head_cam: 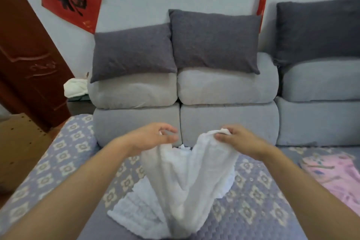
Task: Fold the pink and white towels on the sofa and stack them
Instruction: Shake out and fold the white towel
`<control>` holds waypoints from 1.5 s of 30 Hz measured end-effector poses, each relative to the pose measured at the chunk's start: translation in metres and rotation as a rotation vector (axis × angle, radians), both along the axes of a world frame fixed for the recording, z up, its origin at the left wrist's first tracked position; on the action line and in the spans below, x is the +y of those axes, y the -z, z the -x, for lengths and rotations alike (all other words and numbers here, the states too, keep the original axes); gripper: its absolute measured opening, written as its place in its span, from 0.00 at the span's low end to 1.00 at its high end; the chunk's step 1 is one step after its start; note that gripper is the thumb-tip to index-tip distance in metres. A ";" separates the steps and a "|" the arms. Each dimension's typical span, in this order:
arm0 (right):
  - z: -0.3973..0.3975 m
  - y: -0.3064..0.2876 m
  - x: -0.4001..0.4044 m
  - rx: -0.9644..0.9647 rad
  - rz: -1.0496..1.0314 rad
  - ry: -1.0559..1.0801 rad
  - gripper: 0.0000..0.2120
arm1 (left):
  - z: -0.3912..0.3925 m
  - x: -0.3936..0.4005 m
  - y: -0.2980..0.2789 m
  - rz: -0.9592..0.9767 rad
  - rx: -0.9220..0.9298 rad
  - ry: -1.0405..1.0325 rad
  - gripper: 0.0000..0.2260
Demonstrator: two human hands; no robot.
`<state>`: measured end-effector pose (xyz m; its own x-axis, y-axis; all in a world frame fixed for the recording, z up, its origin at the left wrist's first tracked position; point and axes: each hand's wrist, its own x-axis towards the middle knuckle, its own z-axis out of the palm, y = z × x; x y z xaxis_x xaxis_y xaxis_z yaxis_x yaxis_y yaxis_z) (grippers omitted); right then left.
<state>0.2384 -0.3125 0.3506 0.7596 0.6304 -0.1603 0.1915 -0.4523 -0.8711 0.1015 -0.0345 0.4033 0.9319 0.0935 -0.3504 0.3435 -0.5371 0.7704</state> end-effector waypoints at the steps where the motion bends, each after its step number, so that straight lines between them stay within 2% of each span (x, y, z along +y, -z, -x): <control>1: -0.011 0.009 -0.012 0.012 -0.020 0.112 0.12 | 0.009 0.016 0.003 -0.036 0.022 -0.031 0.28; 2: -0.023 0.017 -0.024 0.005 -0.018 0.240 0.11 | 0.018 0.032 0.008 -0.042 0.047 -0.070 0.31; 4: -0.040 0.029 -0.045 -0.037 0.012 0.454 0.12 | 0.035 0.058 0.018 0.049 0.142 -0.181 0.27; 5: -0.045 0.035 -0.050 -0.074 0.041 0.502 0.13 | 0.044 0.065 0.021 0.097 0.192 -0.227 0.25; 8: -0.048 0.047 -0.048 -0.136 0.105 0.512 0.13 | 0.057 0.072 0.026 0.113 0.201 -0.210 0.38; 9: -0.049 0.049 -0.046 -0.146 0.110 0.530 0.13 | 0.059 0.071 0.027 0.115 0.182 -0.217 0.40; 13: -0.054 0.056 -0.049 -0.126 0.061 0.622 0.13 | 0.066 0.071 0.031 0.331 0.037 -0.323 0.29; 15: -0.054 0.058 -0.055 -0.100 0.047 0.629 0.12 | 0.074 0.069 0.031 0.453 0.013 -0.329 0.17; 17: -0.052 0.057 -0.062 -0.101 0.063 0.610 0.13 | 0.082 0.066 0.030 0.488 0.026 -0.336 0.07; 19: -0.049 0.054 -0.072 -0.090 0.076 0.578 0.13 | 0.086 0.065 0.031 0.467 0.041 -0.331 0.05; 24: -0.037 0.058 -0.096 0.135 -0.009 0.559 0.16 | 0.084 0.055 0.039 0.403 -0.015 -0.392 0.07; 28: -0.024 0.082 -0.116 0.501 -0.144 0.488 0.14 | 0.084 0.041 0.061 0.462 -0.082 -0.521 0.10; 32: -0.013 0.108 -0.133 0.599 -0.026 0.367 0.14 | 0.088 0.040 0.090 0.221 0.062 -0.540 0.11; 34: -0.013 0.117 -0.139 0.656 -0.003 0.324 0.13 | 0.089 0.040 0.098 0.213 0.164 -0.586 0.08; 36: -0.018 0.126 -0.139 0.578 0.198 0.307 0.13 | 0.090 0.034 0.099 0.252 0.245 -0.598 0.08; 38: -0.017 0.129 -0.133 0.355 0.590 0.224 0.14 | 0.089 0.017 0.092 0.310 0.246 -0.520 0.08; 39: -0.011 0.124 -0.126 0.176 0.812 0.165 0.15 | 0.087 0.005 0.086 0.337 0.212 -0.457 0.07; 40: -0.004 0.109 -0.114 -0.057 0.935 0.162 0.15 | 0.083 -0.009 0.079 0.335 0.152 -0.387 0.07; 41: 0.006 0.092 -0.097 -0.151 0.873 0.127 0.15 | 0.079 -0.025 0.070 0.297 0.074 -0.304 0.06; 42: 0.018 0.076 -0.077 -0.158 0.634 0.062 0.16 | 0.074 -0.041 0.062 0.244 -0.005 -0.214 0.04; 44: 0.058 0.023 -0.035 0.126 0.127 -0.157 0.23 | 0.063 -0.070 0.044 0.169 -0.119 -0.068 0.03; 45: 0.074 0.002 -0.016 0.205 0.008 -0.312 0.25 | 0.058 -0.083 0.036 0.163 -0.169 -0.023 0.05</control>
<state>0.1646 -0.3283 0.3482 0.4827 0.8246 -0.2950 0.1435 -0.4068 -0.9022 0.0440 -0.1176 0.3671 0.9768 0.0708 -0.2019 0.2133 -0.3944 0.8938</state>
